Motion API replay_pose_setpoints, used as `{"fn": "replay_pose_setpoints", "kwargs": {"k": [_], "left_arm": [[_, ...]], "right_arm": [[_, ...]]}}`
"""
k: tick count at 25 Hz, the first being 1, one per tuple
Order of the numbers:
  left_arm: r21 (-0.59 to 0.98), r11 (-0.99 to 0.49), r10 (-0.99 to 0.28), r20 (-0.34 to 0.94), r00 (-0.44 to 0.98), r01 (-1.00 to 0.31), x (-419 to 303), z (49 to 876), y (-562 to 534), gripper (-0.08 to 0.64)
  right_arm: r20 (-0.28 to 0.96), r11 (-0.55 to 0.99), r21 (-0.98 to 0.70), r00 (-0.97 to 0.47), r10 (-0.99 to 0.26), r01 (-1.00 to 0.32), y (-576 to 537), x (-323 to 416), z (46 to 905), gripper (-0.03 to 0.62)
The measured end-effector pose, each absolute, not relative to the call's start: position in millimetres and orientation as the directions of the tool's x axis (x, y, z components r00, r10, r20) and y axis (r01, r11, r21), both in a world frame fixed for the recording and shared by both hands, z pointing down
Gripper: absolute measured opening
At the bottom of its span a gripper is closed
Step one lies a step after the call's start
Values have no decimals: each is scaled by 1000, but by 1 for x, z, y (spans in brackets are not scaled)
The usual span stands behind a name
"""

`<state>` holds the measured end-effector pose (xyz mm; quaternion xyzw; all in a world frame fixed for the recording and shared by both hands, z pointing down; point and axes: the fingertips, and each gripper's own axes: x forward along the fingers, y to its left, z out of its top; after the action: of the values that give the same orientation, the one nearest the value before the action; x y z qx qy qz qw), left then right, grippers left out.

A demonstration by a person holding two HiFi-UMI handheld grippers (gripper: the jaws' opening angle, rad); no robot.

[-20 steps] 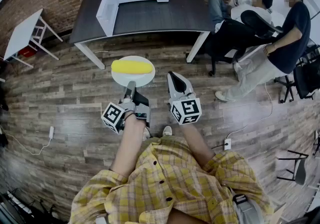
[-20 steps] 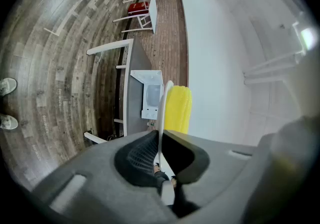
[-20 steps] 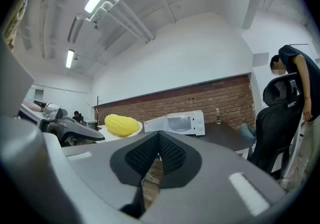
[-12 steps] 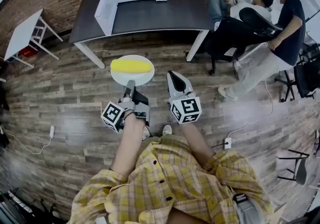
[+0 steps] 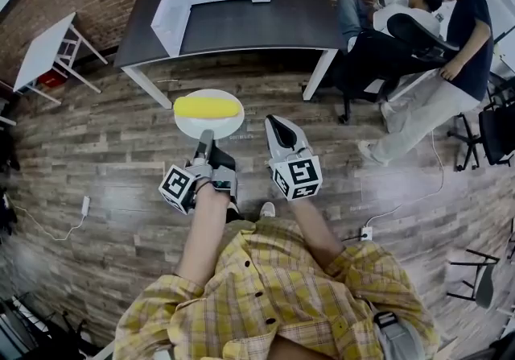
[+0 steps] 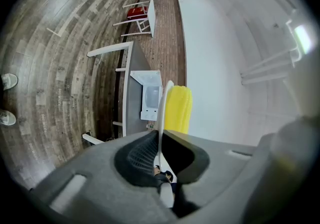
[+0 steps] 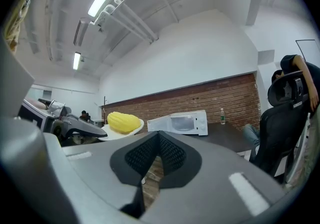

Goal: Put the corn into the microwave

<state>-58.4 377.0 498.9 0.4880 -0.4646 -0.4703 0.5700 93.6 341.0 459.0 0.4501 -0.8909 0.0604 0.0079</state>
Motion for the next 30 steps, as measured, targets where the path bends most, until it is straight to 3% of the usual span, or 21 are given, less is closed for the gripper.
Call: {"fn": "replay_pose_setpoints", "kwargs": {"k": [15, 30], "left_arm": [[992, 49, -995, 38, 97, 114, -27, 504, 357, 17], [992, 56, -992, 43, 118, 110, -66, 518, 225, 17]], "right_arm": [[48, 601, -93, -606, -794, -794, 320, 120, 472, 3], [62, 600, -78, -604, -794, -796, 193, 75, 476, 3]]}}
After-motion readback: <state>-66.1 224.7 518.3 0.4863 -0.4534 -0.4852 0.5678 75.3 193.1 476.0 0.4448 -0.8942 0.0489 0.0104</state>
